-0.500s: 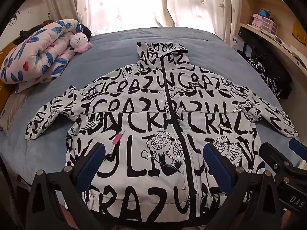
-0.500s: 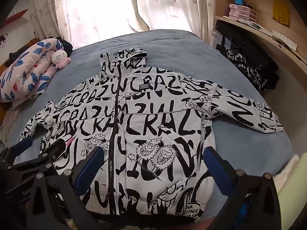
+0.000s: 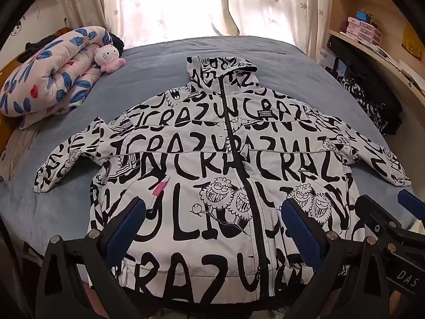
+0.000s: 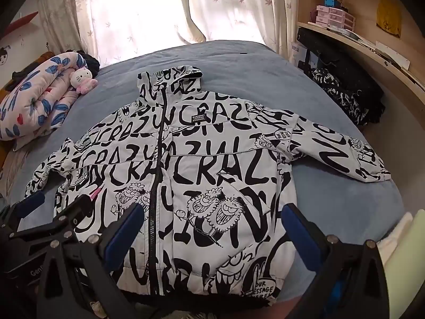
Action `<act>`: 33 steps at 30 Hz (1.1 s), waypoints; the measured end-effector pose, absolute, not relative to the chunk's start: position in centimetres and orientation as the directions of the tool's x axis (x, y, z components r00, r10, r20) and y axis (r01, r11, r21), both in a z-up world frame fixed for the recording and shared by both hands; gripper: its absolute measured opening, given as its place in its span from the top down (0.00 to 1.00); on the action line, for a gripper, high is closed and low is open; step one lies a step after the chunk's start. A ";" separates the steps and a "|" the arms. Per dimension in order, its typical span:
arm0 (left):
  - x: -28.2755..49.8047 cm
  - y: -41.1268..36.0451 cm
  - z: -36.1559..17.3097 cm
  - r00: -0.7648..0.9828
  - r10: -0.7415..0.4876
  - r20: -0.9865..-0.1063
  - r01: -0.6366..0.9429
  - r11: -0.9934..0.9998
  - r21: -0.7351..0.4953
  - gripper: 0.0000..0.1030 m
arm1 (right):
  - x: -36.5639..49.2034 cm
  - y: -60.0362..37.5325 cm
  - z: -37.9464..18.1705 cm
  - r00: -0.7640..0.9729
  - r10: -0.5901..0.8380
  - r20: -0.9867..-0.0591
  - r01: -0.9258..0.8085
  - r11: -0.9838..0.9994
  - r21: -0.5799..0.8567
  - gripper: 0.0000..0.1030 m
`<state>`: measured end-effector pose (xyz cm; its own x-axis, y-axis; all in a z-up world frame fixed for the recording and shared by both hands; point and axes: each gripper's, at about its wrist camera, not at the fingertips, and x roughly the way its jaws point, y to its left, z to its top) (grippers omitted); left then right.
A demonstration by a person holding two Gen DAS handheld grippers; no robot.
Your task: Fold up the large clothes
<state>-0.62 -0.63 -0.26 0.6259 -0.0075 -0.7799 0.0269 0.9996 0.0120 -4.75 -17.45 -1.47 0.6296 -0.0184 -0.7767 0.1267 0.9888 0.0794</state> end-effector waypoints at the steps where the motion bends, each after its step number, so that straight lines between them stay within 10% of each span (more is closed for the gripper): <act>1: -0.7 -0.7 -0.3 0.625 -0.007 -0.780 0.026 1.000 0.013 0.02 | -4.7 -17.5 -1.5 0.629 -0.018 -0.777 0.128 0.989 0.081 0.00; 33: -1.1 -0.6 -0.7 0.620 -0.012 -0.785 0.031 0.999 0.009 0.02 | -5.4 -16.7 -1.3 0.624 -0.016 -0.782 0.129 0.988 0.082 0.00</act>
